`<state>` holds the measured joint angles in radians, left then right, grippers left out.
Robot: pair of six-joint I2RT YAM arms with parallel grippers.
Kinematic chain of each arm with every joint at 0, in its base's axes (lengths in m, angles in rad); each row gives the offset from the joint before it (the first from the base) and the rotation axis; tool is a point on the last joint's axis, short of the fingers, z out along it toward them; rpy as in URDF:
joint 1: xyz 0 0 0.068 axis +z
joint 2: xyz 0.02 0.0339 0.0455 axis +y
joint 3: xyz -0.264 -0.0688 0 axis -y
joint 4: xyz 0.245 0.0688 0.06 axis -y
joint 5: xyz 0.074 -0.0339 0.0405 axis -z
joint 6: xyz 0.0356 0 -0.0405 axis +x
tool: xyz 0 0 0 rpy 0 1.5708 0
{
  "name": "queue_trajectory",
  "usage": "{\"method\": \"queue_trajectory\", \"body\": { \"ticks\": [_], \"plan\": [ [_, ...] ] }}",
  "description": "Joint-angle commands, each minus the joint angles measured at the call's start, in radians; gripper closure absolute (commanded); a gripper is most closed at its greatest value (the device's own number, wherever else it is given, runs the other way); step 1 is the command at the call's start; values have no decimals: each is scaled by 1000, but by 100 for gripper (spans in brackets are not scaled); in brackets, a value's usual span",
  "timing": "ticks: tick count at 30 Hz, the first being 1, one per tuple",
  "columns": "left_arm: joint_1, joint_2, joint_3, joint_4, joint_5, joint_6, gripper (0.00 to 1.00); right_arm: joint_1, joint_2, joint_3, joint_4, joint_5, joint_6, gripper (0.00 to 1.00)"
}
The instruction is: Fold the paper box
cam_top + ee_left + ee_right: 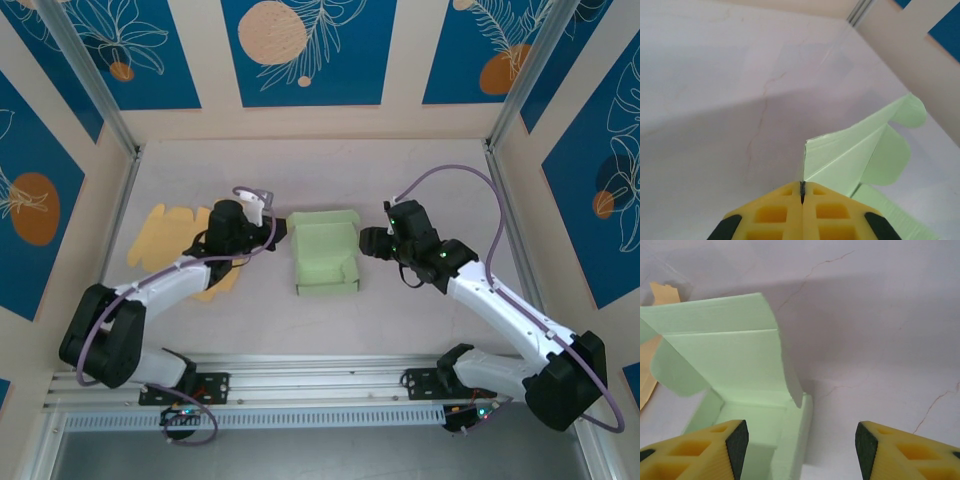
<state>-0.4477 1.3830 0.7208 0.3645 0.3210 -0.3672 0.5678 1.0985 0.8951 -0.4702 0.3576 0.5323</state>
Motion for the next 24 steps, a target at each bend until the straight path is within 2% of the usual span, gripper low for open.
{"method": "queue_trajectory", "body": {
  "ticks": [1,7,13,16,18,19,22,23,24],
  "plan": [
    [-12,-31,20,73,-1,60,100,-6,-21,-15,13,18,19,39],
    [-33,-36,-53,203,-4,157,98,-17,-15,-2,41,-21,9,40],
    [-42,-41,-131,221,-13,163,81,-22,-7,-4,-11,-22,36,40],
    [-42,-62,-157,202,-25,166,79,-22,15,-29,-40,-32,66,40],
    [-41,-82,-175,196,-35,164,73,-20,31,-64,-22,-54,71,40],
    [-42,-92,-181,190,-40,165,69,-20,40,-73,-13,-62,70,40],
    [-41,-128,-191,160,-59,161,43,-12,93,-78,17,-57,47,37],
    [-42,-143,-194,149,-66,156,38,-3,116,-77,33,-35,39,35],
    [-42,-157,-195,138,-71,151,38,2,135,-75,44,-25,35,34]
  ]
}}
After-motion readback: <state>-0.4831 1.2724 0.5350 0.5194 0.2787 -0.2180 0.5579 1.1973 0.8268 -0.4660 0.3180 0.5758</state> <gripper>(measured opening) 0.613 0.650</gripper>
